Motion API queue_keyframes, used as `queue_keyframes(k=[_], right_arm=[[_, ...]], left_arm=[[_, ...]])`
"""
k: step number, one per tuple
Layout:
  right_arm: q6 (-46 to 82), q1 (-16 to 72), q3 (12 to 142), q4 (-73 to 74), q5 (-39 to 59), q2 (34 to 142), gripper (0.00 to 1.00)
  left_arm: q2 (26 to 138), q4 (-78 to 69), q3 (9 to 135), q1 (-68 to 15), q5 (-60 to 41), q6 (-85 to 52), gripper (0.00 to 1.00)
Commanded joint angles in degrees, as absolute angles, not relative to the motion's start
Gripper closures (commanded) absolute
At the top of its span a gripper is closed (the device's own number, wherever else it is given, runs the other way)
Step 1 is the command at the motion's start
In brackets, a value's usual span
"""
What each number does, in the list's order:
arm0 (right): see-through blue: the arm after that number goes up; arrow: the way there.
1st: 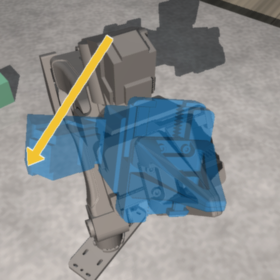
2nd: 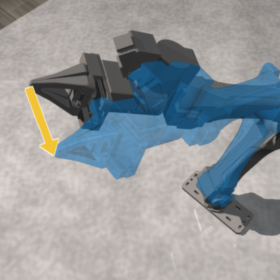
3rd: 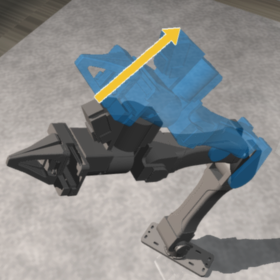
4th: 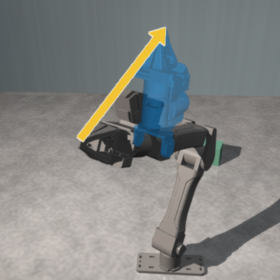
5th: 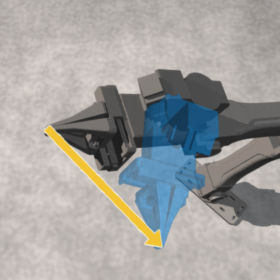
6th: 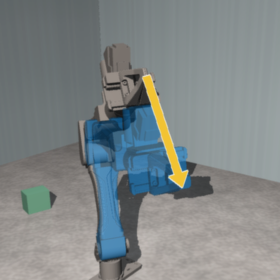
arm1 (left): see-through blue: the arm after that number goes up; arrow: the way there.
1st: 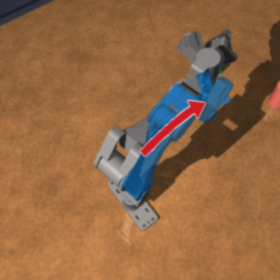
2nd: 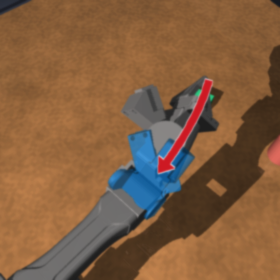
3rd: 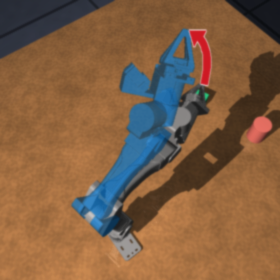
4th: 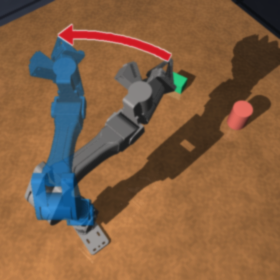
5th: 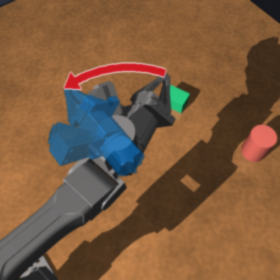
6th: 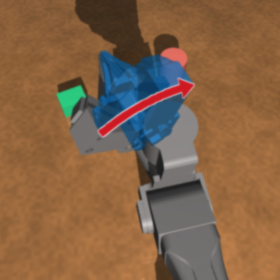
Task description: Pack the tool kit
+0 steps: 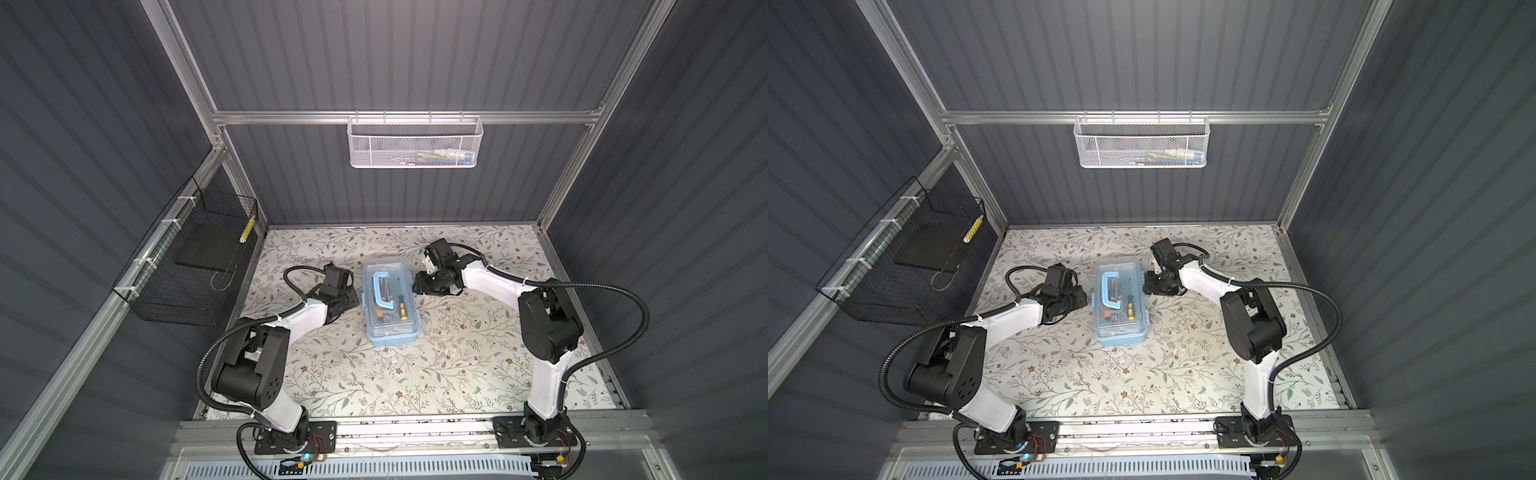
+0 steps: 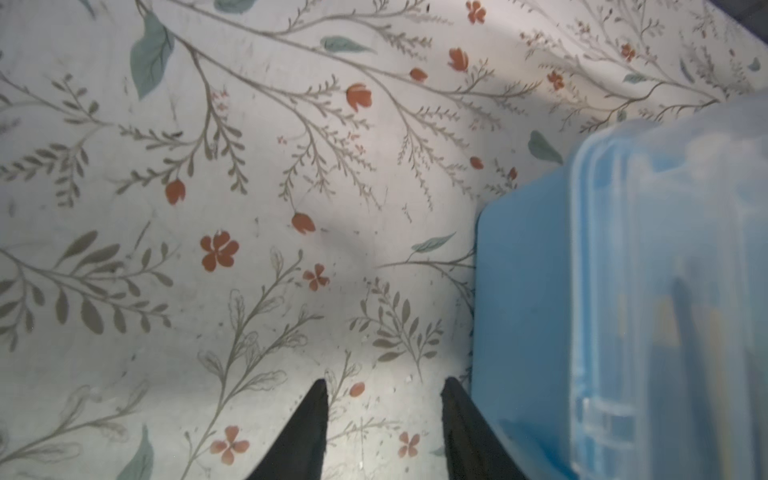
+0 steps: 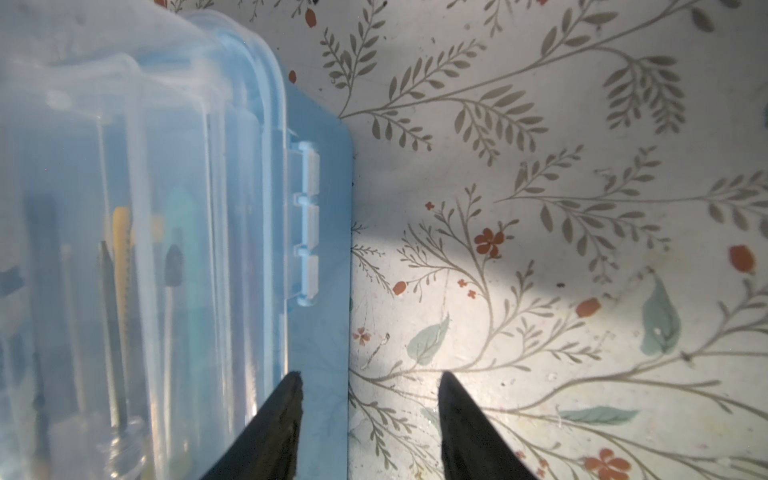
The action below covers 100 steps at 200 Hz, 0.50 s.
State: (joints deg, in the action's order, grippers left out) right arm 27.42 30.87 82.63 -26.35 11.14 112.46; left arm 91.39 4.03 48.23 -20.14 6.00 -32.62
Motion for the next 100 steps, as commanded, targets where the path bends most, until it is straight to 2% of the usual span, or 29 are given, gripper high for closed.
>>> queue_keyframes(k=[1, 100], right_arm=[[27.33, 31.54, 81.92, -25.91, 13.71, 110.44, 0.46], [26.39, 33.23, 82.53, -25.57, 15.59, 111.92, 0.46]], left_arm=[[91.98, 1.47, 47.57, -19.88, 2.80, -32.81, 0.55], [93.90, -0.55, 49.93, -20.39, 0.66, -31.16, 0.55]])
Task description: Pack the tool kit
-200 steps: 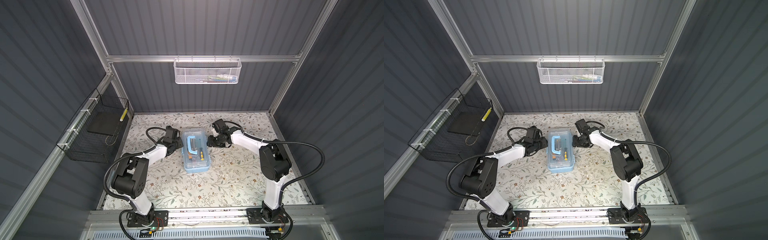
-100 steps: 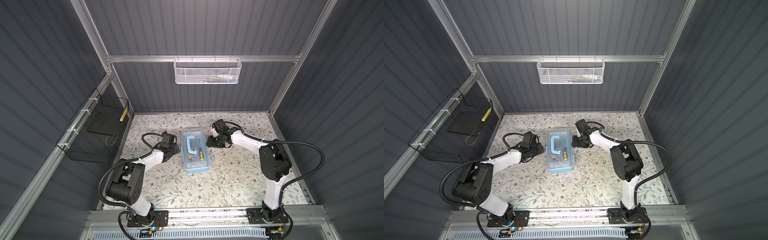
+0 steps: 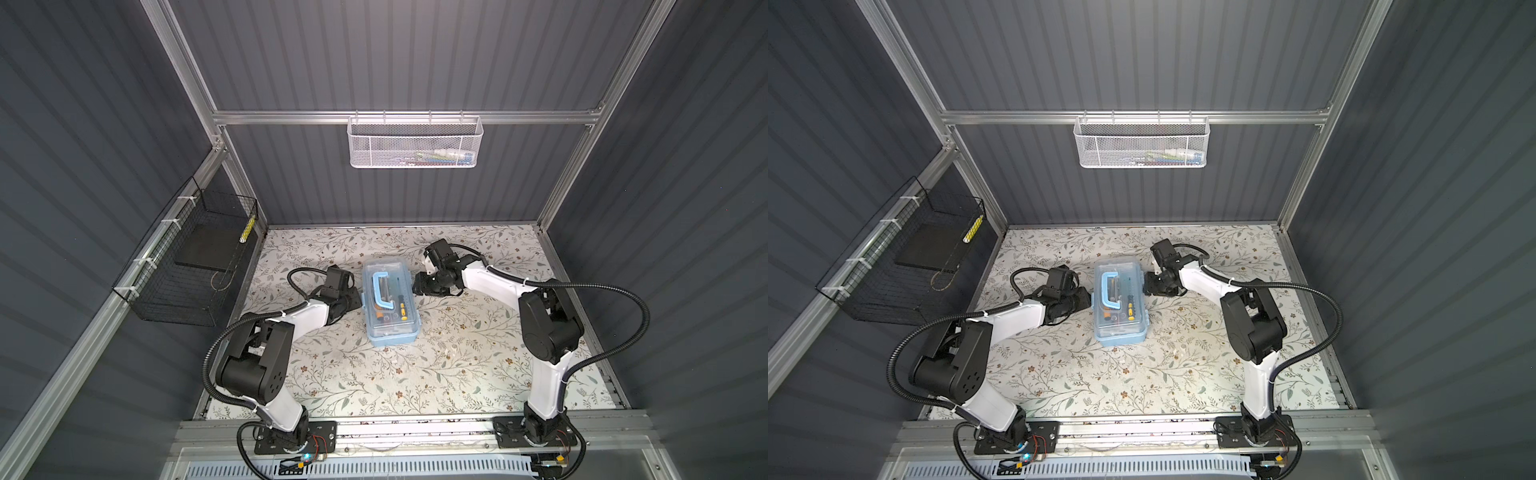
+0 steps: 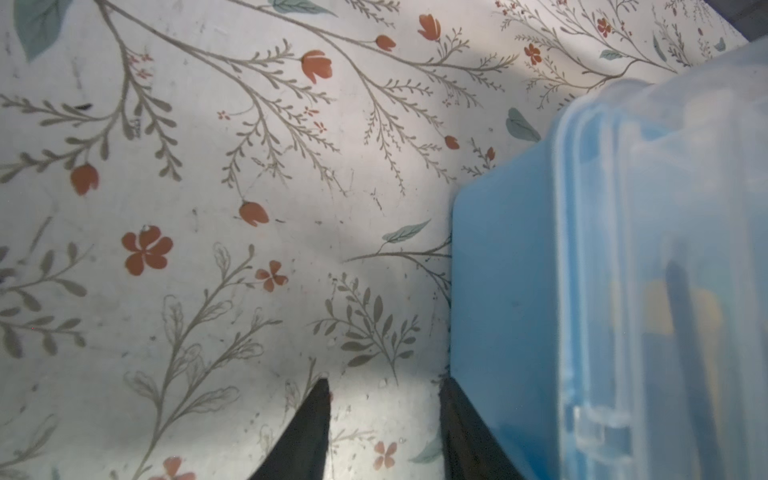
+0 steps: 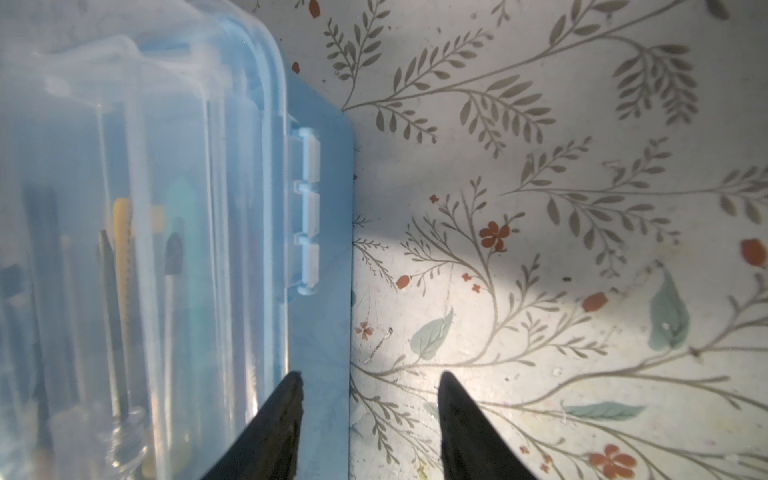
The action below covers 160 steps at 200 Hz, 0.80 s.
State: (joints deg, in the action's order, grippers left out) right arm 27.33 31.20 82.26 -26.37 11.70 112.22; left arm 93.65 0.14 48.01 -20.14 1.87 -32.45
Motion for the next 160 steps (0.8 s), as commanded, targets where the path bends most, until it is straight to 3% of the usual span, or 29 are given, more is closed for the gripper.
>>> queue_keyframes(k=[1, 160], right_arm=[[26.38, 33.23, 82.53, -25.53, 15.62, 111.95, 0.46], [25.90, 34.81, 80.82, -24.50, 13.73, 112.12, 0.46]], left_arm=[[93.93, -0.54, 49.93, -20.39, 0.59, -31.14, 0.55], [97.86, -1.06, 54.96, -21.97, 1.63, -30.32, 0.55]])
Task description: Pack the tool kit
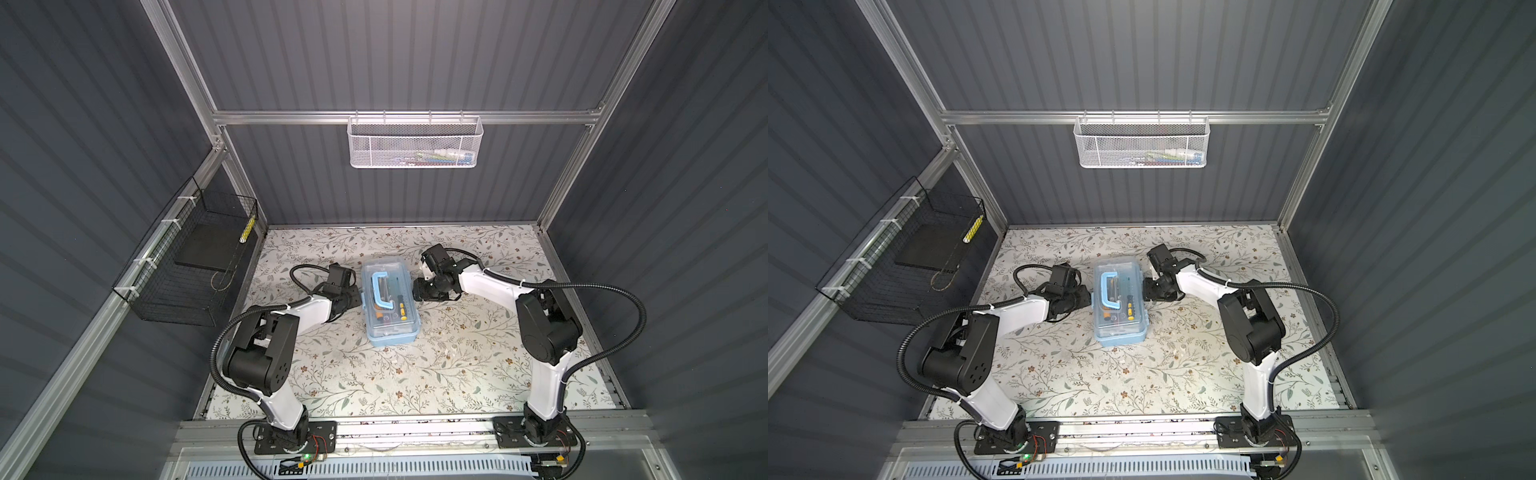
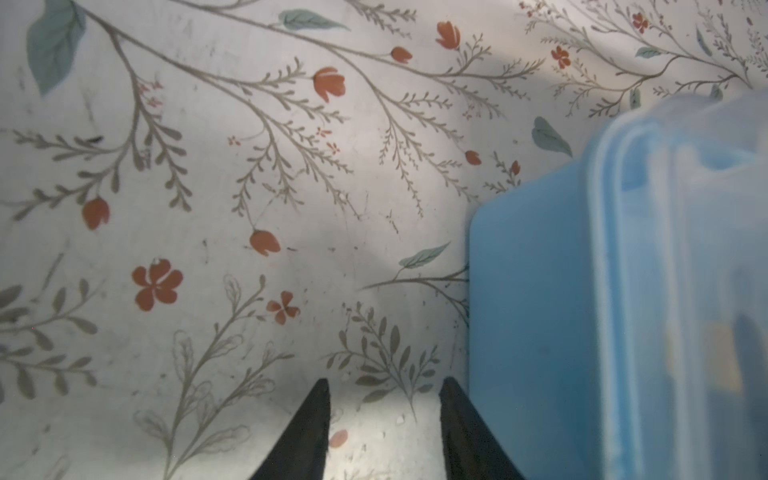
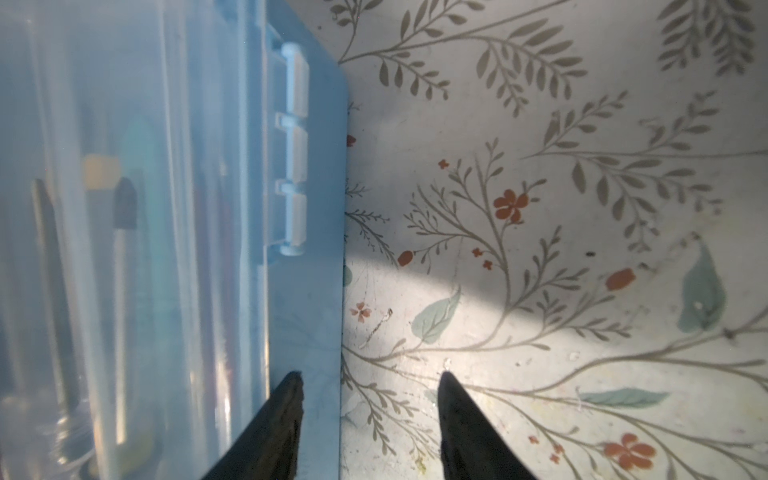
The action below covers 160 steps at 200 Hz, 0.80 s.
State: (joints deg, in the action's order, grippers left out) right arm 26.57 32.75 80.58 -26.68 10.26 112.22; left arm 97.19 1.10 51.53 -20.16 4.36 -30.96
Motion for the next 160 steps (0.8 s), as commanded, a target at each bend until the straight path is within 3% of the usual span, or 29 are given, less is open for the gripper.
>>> queue_keyframes(k=[1, 160], right_arm=[[25.91, 34.81, 80.88, -24.56, 13.76, 112.13, 0.46], [25.58, 33.08, 81.04, -24.26, 12.80, 110.91, 0.46]], left_arm=[[97.88, -1.06, 55.08, -21.97, 1.61, -30.32, 0.55], [97.48, 1.10, 58.68, -23.99, 7.33, -29.75, 0.53]])
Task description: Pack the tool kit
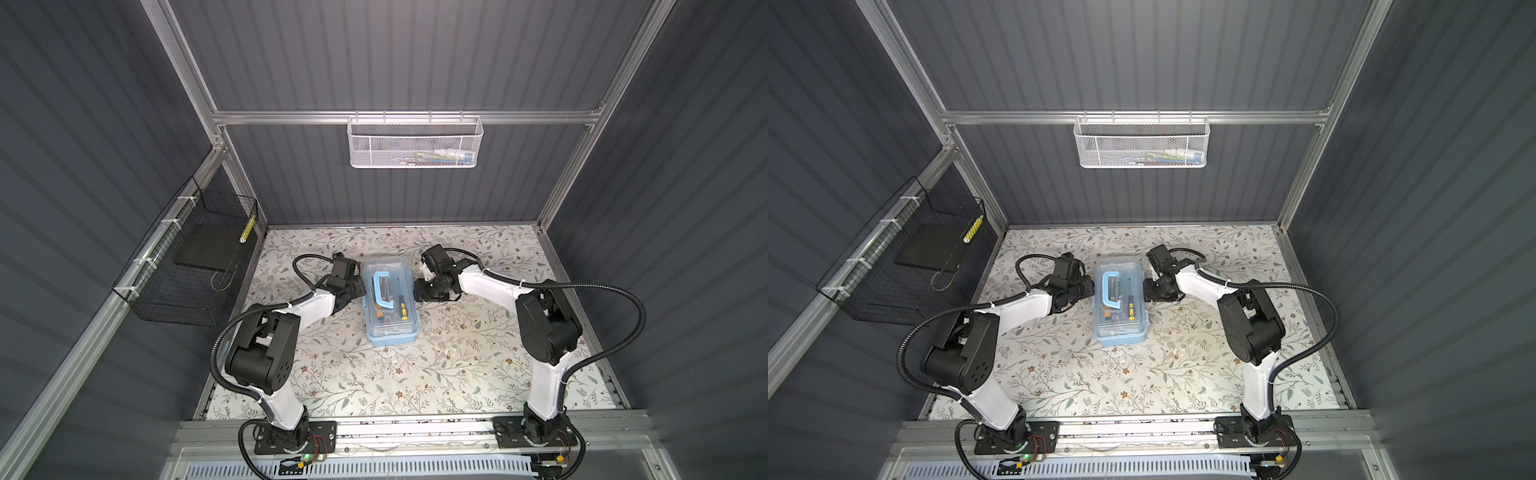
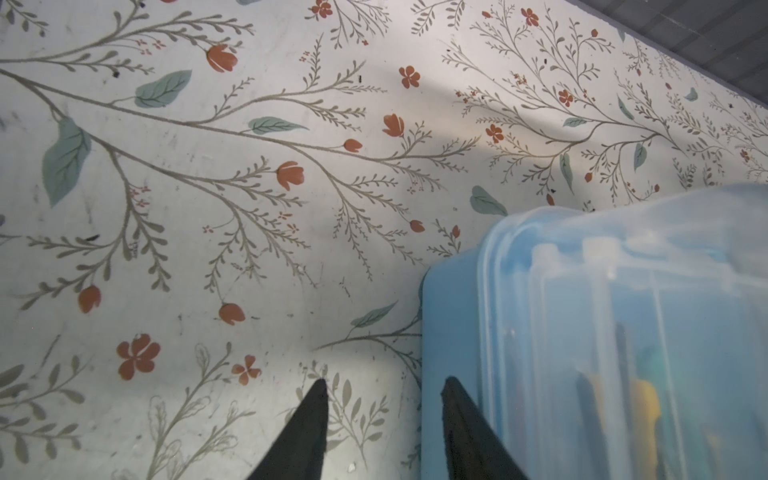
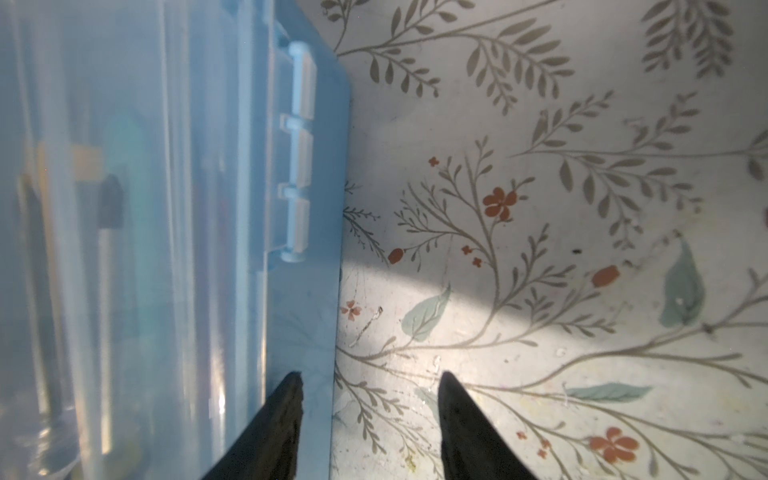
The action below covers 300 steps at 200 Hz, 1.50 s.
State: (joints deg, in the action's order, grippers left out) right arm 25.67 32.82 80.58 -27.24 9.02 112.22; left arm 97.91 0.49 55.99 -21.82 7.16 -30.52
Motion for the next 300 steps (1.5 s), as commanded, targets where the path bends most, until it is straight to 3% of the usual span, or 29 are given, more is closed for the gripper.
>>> queue_keyframes(k=[1, 88, 177, 241, 300], right_arm=[[25.58, 33.02, 81.08, -24.26, 12.82, 110.91, 0.46], [24.85, 30.62, 82.23, -24.25, 12.85, 110.25, 0.45], [25.09, 30.66, 84.29, -26.74, 8.23, 106.67, 0.45], [23.95, 35.07, 88.83, -30.15, 6.97, 102.86, 0.44], [25.78, 39.94, 92.18, -27.80, 16.88, 105.66, 0.46]], left_arm=[[97.48, 1.08, 58.79, -23.95, 7.40, -29.73, 0.53], [97.65, 3.07, 64.49, -23.20, 13.02, -28.17, 0.46], [93.70, 6.49, 59.79, -21.06, 16.42, -29.47, 0.42], [86.95, 1.17, 48.74, -20.65, 7.58, -32.04, 0.42], [82.01, -3.22, 42.08, -20.64, 0.89, -31.82, 0.40]])
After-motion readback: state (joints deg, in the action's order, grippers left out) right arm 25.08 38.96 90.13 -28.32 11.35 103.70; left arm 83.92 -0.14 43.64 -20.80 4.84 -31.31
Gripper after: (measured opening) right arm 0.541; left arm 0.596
